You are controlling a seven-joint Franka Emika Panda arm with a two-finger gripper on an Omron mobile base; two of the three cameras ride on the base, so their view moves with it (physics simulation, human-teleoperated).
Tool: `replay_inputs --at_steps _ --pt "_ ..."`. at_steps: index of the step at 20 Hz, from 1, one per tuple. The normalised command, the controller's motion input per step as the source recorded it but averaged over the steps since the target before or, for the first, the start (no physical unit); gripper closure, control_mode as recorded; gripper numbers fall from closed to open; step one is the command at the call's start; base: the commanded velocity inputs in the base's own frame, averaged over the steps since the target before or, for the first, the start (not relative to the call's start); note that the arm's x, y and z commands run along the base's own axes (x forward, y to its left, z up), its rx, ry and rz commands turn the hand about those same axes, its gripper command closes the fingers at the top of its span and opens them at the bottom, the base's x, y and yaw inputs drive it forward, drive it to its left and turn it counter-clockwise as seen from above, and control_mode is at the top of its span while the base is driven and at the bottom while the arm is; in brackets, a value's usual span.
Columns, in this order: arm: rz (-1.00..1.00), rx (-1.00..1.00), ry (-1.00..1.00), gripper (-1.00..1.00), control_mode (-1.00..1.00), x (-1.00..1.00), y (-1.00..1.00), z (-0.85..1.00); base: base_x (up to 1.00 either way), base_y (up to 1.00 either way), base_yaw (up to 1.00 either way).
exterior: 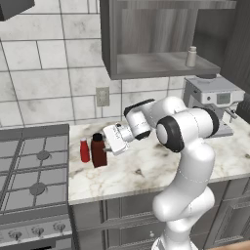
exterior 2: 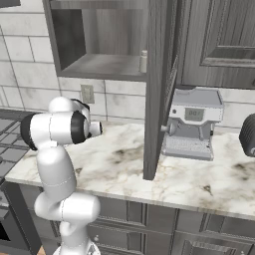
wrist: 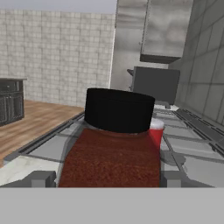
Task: Collect the paprika, ketchup, and shaker from the cabinet and place them next to the stove.
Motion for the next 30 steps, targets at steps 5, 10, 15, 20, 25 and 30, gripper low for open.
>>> replay_inputs --at_steps 5,10,15,20,25,30 --pt "0.03 0.00 -0.13 -1.00 -1.00 -0.09 0.00 -0.33 0.00 0.00 0.00" --pt "0.02 0.00 -0.07 -1.00 -1.00 -0.02 0.01 -0.25 0.00 0.00 0.00" --pt "0.00 0.00 -0.06 -1.00 -1.00 -0.04 0.00 -0.23 0.00 0.00 0.00" --pt "0.00 0.00 -0.01 -1.00 -1.00 -0.01 -0.02 -0.05 0.00 0.00 0.00" --pt "-0.01 0.00 0.00 -1.00 -1.00 0.00 -0.06 0.00 0.00 0.00 0.00" --pt "-0.02 0.00 0.01 -1.00 -1.00 0.05 -0.11 0.00 0.00 0.00 0.00"
